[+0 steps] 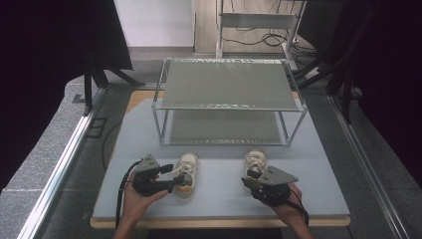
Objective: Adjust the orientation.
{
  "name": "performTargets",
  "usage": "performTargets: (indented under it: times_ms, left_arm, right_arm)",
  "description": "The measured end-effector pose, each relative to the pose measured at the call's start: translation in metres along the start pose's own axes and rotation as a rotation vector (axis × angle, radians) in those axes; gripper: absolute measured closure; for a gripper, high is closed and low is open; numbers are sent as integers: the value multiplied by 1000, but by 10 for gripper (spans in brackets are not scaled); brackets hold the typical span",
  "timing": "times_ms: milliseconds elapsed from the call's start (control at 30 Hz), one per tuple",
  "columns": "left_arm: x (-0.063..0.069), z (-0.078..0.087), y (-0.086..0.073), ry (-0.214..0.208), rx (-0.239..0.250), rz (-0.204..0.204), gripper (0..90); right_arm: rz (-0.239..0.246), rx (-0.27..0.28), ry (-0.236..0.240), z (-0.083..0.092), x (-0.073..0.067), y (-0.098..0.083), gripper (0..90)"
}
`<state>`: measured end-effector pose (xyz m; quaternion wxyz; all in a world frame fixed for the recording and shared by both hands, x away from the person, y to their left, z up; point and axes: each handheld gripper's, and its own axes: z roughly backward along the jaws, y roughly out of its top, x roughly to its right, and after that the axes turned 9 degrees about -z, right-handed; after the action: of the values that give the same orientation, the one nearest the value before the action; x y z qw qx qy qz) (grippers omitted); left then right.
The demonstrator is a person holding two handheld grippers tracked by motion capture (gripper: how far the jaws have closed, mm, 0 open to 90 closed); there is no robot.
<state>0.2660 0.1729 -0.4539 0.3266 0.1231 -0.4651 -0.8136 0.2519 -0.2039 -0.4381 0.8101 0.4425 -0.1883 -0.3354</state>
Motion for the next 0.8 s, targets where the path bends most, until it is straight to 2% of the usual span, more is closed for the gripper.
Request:
performTargets:
  times_ms: [800]
  left_arm:
    - [4,-5,0,-12,-12,-11,361]
  right_arm:
    - [2,-13,-3,-1,6,-3,594]
